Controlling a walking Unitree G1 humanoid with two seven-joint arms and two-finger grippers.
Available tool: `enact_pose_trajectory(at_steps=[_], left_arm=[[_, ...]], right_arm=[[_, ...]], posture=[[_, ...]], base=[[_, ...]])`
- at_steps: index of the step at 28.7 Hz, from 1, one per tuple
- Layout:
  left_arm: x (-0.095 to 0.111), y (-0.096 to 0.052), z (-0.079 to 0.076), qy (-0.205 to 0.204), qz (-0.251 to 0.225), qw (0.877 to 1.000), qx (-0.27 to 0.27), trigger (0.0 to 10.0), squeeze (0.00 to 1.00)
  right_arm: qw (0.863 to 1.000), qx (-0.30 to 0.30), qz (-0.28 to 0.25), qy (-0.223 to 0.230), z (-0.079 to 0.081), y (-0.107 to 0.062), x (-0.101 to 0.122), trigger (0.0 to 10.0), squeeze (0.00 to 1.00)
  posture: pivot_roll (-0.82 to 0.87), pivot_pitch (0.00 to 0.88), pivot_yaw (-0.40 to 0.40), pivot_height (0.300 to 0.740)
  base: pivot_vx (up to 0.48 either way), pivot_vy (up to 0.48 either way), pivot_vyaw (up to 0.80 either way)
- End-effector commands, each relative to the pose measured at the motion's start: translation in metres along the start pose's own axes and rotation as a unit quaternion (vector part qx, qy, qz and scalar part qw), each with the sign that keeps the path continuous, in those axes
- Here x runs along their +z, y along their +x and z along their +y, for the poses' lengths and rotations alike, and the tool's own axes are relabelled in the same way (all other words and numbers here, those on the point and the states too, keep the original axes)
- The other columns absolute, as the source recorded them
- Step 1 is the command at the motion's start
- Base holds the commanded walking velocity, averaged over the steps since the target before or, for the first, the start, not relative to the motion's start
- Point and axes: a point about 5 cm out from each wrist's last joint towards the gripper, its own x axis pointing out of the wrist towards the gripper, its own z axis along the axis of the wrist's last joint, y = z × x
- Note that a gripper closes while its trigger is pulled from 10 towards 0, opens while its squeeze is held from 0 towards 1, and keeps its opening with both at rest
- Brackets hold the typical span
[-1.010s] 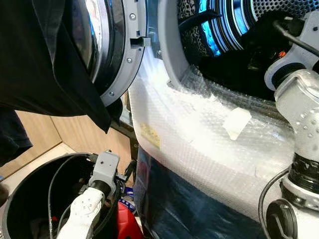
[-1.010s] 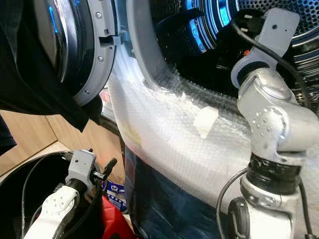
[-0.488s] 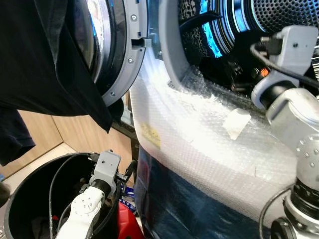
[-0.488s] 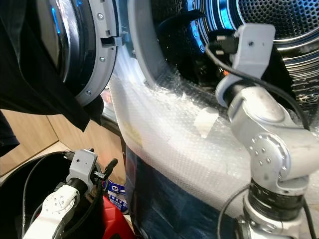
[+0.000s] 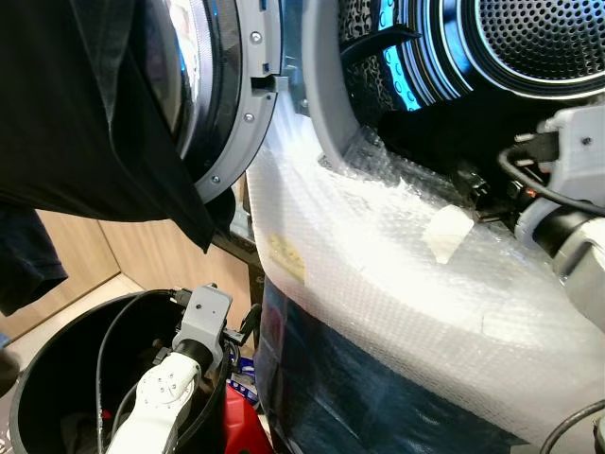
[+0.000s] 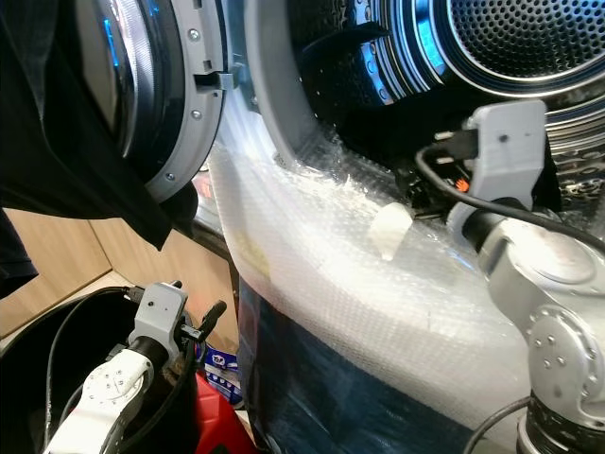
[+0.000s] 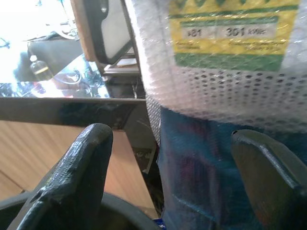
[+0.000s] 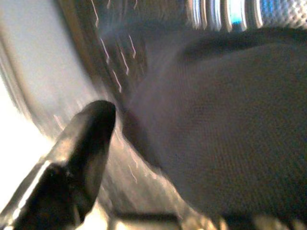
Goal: Clothes washing
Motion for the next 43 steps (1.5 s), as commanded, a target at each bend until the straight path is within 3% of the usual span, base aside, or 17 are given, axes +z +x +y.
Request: enact_pose_trajectory(at_steps=[1, 5, 9, 11, 13, 14, 16, 19, 21, 24, 27, 31, 38, 40, 43], left_arm=[[-0.002, 0.001, -0.003, 0.007, 0.007, 1.000, -0.008, 10.0, 0.00], [-0.001, 0.001, -0.003, 0.009, 0.006, 1.000, -0.008, 10.0, 0.00], [-0.001, 0.003, -0.002, 0.010, 0.006, 1.000, -0.009, 10.0, 0.00], [-0.001, 0.003, -0.003, 0.015, 0.005, 1.000, -0.013, 10.0, 0.00], [-0.001, 0.004, -0.003, 0.017, 0.005, 1.000, -0.013, 10.0, 0.00], [0.000, 0.004, -0.004, 0.016, 0.004, 1.000, -0.014, 10.0, 0.00], [0.000, 0.004, -0.004, 0.018, 0.003, 1.000, -0.016, 10.0, 0.00], [0.002, 0.005, -0.005, 0.021, 0.001, 1.000, -0.018, 10.0, 0.00], [0.004, 0.007, -0.003, 0.023, -0.003, 1.000, -0.016, 10.0, 0.00], [0.005, 0.007, -0.002, 0.023, -0.004, 1.000, -0.014, 10.0, 0.00], [0.005, 0.008, -0.001, 0.024, -0.004, 1.000, -0.014, 10.0, 0.00], [0.006, 0.008, -0.002, 0.023, -0.006, 1.000, -0.015, 10.0, 0.00], [0.007, 0.008, -0.002, 0.020, -0.008, 1.000, -0.014, 10.0, 0.00], [0.007, 0.009, -0.002, 0.022, -0.009, 1.000, -0.016, 10.0, 0.00], [0.007, 0.009, -0.002, 0.021, -0.009, 1.000, -0.016, 10.0, 0.00]], right_arm=[[0.998, 0.029, -0.062, -0.006, 0.003, -0.009, 0.020, 10.0, 0.00], [0.995, 0.051, -0.076, -0.027, 0.004, -0.016, 0.023, 10.0, 0.00], [0.987, 0.102, -0.121, -0.010, 0.006, -0.027, 0.028, 10.0, 0.00], [0.991, 0.090, -0.085, -0.047, 0.004, -0.028, 0.018, 10.0, 0.00], [0.991, 0.091, -0.090, -0.048, 0.006, -0.027, 0.015, 10.0, 0.00], [0.984, 0.122, -0.129, 0.007, 0.016, -0.026, 0.018, 10.0, 0.00], [0.973, 0.161, -0.158, 0.039, 0.030, -0.027, 0.021, 10.0, 0.00], [0.956, 0.224, -0.183, 0.055, 0.052, -0.031, 0.024, 10.0, 0.00], [0.952, 0.240, -0.183, 0.058, 0.057, -0.032, 0.021, 10.0, 0.00], [0.958, 0.233, -0.164, 0.041, 0.055, -0.031, 0.016, 10.0, 0.00], [0.974, 0.205, -0.094, -0.012, 0.050, -0.026, -0.006, 10.0, 0.00], [0.972, 0.222, -0.073, 0.025, 0.052, -0.033, -0.026, 10.0, 0.00], [0.969, 0.223, -0.079, 0.067, 0.049, -0.046, -0.035, 10.0, 0.00], [0.969, 0.194, -0.095, 0.124, 0.043, -0.051, -0.045, 10.0, 0.00], [0.962, 0.190, -0.117, 0.160, 0.041, -0.055, -0.047, 10.0, 0.00]], posture=[[0.06, 0.010, -0.002, 0.740], [0.06, 0.011, 0.000, 0.740], [0.06, 0.009, -0.004, 0.740], [0.06, 0.007, -0.002, 0.740], [0.06, 0.003, -0.003, 0.740], [0.07, 0.000, -0.003, 0.740], [0.06, 0.000, -0.002, 0.740], [0.07, 0.003, 0.002, 0.740], [0.08, 0.000, 0.000, 0.740], [0.08, 0.000, 0.001, 0.740], [0.07, 0.006, 0.003, 0.740], [0.08, 0.005, -0.002, 0.740], [0.07, 0.010, 0.003, 0.740], [0.07, 0.014, 0.002, 0.740], [0.07, 0.016, 0.002, 0.740]], base=[[0.000, 0.000, 0.00], [0.000, 0.000, 0.00], [0.000, 0.000, 0.00], [0.000, 0.000, 0.00], [0.000, 0.000, 0.00], [0.000, 0.000, 0.00], [0.000, 0.000, 0.00], [0.000, 0.000, 0.00], [0.000, 0.000, 0.00], [0.000, 0.000, 0.00], [0.000, 0.000, 0.00], [0.000, 0.000, 0.00], [0.000, 0.000, 0.00], [0.000, 0.000, 0.00], [0.000, 0.000, 0.00]])
